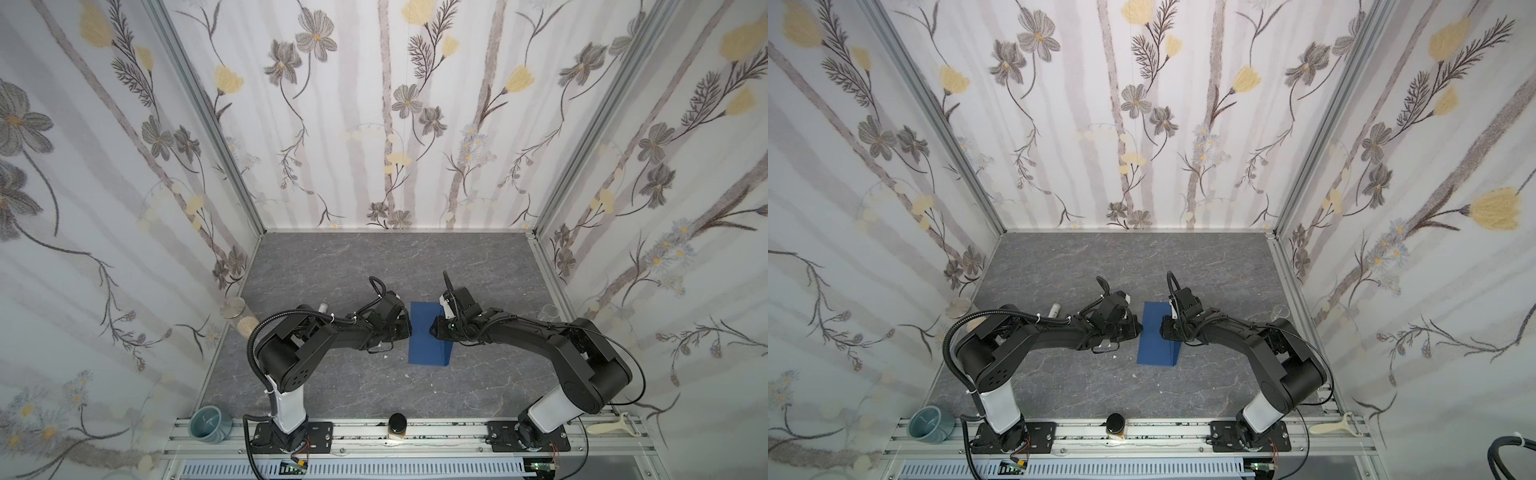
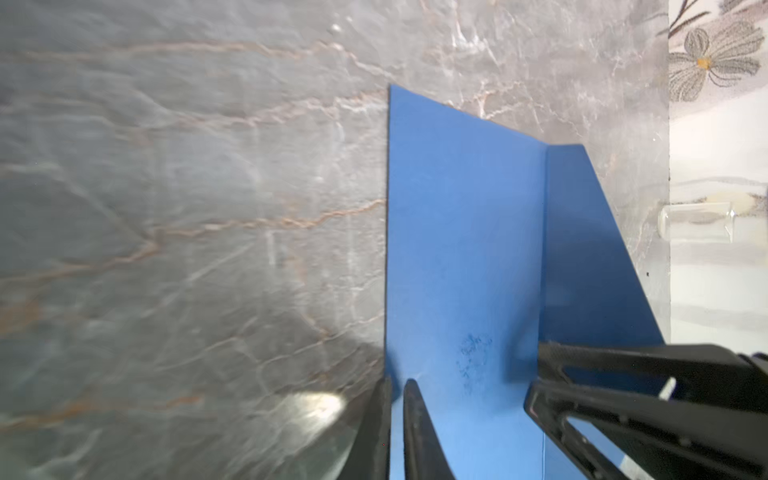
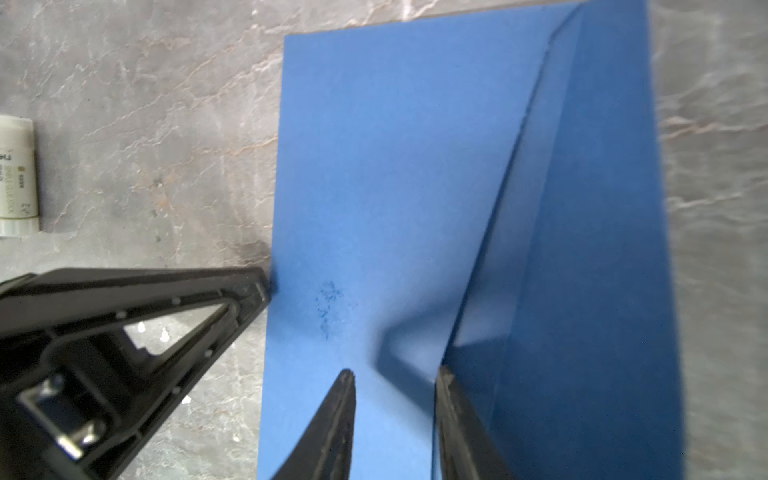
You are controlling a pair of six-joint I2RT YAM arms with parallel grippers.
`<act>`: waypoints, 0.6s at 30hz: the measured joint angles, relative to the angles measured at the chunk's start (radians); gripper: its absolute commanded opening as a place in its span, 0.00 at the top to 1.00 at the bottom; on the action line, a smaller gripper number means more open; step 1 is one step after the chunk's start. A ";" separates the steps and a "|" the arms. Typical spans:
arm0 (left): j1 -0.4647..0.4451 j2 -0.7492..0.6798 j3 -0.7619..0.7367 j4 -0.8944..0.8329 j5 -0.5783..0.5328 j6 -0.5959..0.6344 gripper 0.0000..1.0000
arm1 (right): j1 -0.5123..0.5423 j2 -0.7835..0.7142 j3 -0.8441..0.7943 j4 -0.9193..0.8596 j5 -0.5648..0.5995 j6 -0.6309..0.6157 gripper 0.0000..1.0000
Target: Place the letter into the envelope and seal it
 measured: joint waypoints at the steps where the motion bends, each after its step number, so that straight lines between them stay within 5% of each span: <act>1: 0.001 -0.005 -0.005 0.000 -0.004 0.000 0.88 | 0.006 0.002 0.000 0.002 -0.002 0.004 0.65; 18: 0.006 -0.066 -0.061 -0.030 -0.027 -0.019 0.87 | 0.031 0.051 0.041 0.028 -0.002 0.025 0.62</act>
